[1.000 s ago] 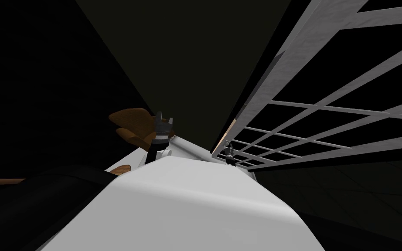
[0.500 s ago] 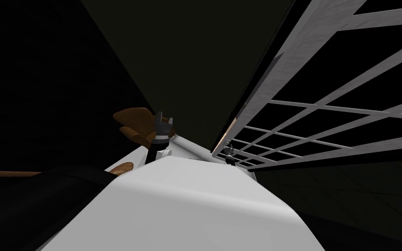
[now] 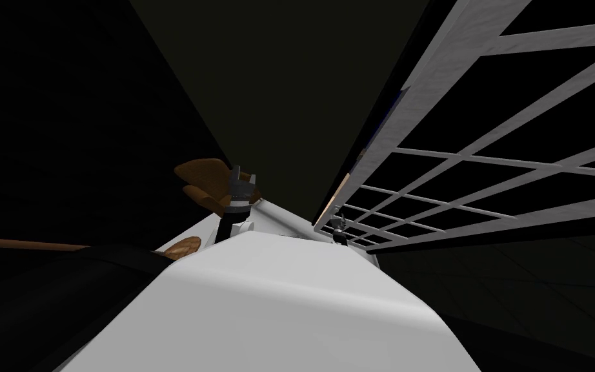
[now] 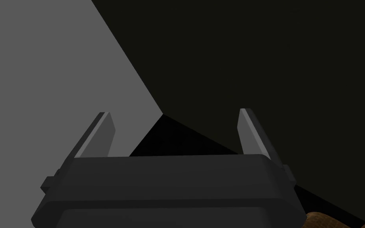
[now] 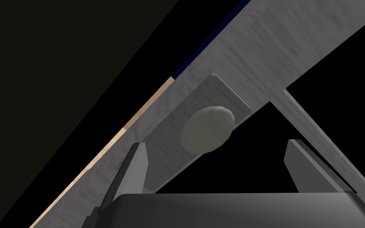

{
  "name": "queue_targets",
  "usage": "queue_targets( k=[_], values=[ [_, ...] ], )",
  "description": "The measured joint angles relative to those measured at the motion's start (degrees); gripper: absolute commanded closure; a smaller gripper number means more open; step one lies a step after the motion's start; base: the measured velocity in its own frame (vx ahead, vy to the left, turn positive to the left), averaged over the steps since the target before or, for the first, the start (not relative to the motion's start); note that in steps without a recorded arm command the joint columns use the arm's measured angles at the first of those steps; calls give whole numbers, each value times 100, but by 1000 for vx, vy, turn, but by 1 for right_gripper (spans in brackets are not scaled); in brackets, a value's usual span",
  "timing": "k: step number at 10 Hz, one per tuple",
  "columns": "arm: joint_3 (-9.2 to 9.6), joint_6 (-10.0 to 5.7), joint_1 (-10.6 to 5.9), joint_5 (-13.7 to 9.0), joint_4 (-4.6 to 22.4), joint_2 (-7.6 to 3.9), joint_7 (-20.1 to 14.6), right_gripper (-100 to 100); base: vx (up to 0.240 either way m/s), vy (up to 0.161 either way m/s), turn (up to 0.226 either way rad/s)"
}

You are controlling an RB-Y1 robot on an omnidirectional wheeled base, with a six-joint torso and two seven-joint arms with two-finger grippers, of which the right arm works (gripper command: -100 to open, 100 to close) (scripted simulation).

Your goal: Pull the door open

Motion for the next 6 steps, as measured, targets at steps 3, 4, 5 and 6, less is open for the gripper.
queue_targets(
  k=[3,4,5,6],
  values=[
    [76,20,8,-182,-56,19,-441,-100,-59,-13,32],
    [102,23,7,-244,-66,26,-595,-100,-44,-12,20],
    [116,29,11,-278,-81,30,-706,-100,-49,-11,33],
    [142,33,11,-338,-93,36,-853,-100,-75,-21,56]
  ],
)
